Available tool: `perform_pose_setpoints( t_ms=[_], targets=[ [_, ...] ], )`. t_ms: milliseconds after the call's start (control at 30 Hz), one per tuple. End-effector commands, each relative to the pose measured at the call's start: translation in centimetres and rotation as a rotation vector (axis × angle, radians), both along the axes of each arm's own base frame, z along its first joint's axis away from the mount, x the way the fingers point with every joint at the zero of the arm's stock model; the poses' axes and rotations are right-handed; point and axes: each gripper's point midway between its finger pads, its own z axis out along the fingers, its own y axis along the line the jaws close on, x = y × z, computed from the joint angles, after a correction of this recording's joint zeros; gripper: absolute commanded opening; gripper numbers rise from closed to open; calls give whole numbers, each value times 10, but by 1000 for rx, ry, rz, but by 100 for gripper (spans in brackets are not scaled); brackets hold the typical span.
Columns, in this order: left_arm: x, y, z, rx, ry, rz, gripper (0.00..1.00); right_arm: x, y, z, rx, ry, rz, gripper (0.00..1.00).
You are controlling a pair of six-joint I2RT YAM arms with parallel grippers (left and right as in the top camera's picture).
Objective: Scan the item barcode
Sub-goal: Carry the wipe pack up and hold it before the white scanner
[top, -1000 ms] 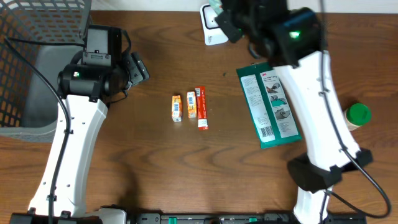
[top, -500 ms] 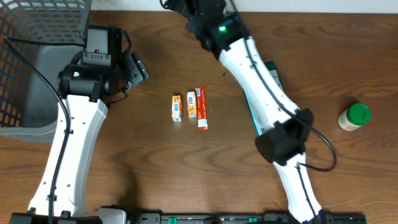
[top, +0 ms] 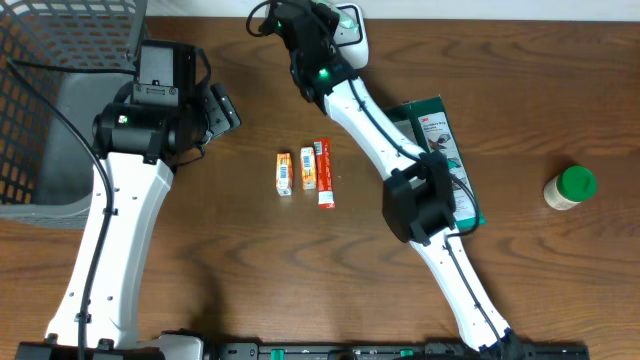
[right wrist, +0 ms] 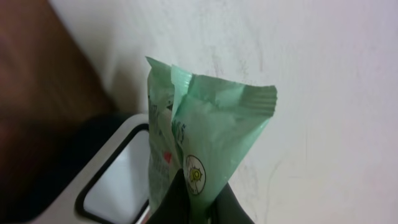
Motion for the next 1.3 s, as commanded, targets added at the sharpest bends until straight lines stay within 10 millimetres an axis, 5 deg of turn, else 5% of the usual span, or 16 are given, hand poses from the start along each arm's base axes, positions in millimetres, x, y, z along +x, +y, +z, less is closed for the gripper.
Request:
perform_pose_setpoints(
  t_ms=[0, 433, 1267],
  targets=[
    [0, 3, 4, 10, -9, 3, 82, 5, -6, 15, -6, -81, -54, 1],
    [0, 3, 4, 10, -9, 3, 82, 16, -8, -17, 70, -119, -79, 1],
    [0, 3, 4, 10, -9, 3, 82, 22, -16, 2, 204, -173, -101, 1]
  ],
)
